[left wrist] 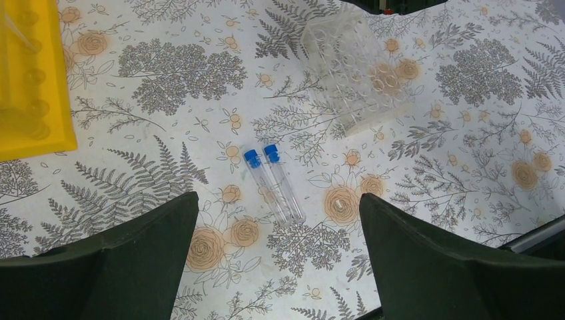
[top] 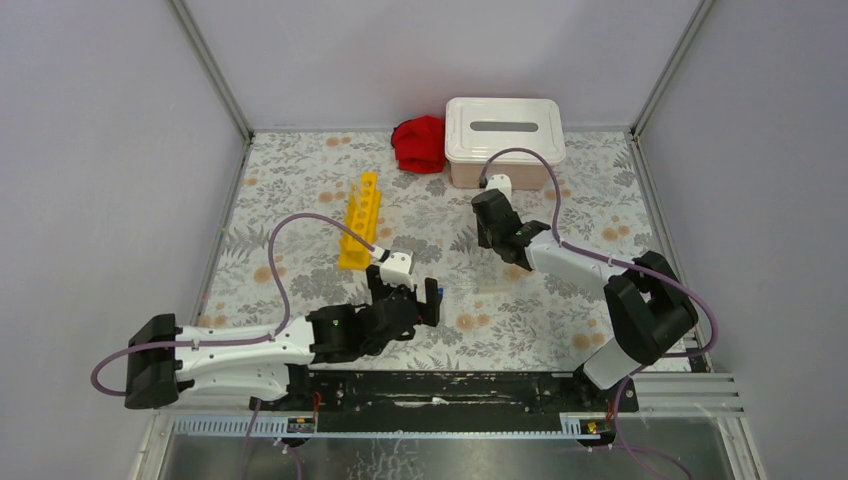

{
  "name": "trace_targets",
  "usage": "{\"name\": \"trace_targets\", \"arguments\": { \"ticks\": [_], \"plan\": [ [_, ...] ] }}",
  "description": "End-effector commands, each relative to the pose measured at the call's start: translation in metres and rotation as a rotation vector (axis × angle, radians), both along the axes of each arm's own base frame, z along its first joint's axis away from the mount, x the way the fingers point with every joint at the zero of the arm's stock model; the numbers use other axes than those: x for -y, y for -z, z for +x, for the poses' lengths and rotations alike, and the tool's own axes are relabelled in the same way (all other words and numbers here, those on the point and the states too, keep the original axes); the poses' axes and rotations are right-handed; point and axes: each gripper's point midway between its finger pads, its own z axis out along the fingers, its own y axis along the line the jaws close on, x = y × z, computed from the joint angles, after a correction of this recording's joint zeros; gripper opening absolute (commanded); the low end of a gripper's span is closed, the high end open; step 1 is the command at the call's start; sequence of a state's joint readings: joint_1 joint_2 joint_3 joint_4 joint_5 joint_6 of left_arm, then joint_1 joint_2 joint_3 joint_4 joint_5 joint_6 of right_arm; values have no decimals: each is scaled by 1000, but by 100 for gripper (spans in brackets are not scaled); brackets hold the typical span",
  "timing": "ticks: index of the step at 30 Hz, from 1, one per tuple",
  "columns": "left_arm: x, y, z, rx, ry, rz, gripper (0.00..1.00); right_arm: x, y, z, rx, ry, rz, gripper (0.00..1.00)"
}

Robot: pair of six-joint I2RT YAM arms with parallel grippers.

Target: Organize the chemistry lab equipment

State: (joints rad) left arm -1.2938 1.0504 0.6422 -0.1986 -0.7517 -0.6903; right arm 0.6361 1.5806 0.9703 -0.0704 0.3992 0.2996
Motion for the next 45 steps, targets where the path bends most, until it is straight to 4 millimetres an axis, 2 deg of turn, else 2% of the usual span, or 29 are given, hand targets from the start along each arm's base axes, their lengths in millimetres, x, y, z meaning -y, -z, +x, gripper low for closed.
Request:
{"name": "trace_targets", "arguments": {
  "ticks": [1,7,13,18,24,33,37,45],
  "plan": [
    [4,-2,5,9,-18,-42,99,-3,2,4,8,-4,18,0],
    [3,1,7,3,-18,-40,99,-3,10,1,-9,-12,13,3],
    [3,4,7,-5,-20,-39,99,-3,13,0,-17,-18,11,26],
    [1,4,9,-13,-27,-31,99,-5,3,2,-2,-20,18,40],
    [-3,8,9,-35,-48,-17,99,-5,-16,5,30,-17,30,42],
    [-11,24,5,-110,-93,28,99,-5,-71,6,128,-23,89,44],
    [-7,36,2,-163,-101,58,98,-1,-85,1,148,-21,103,44],
    [3,72,6,-268,-151,146,81,4,-101,-18,175,-24,125,45]
  ]
}}
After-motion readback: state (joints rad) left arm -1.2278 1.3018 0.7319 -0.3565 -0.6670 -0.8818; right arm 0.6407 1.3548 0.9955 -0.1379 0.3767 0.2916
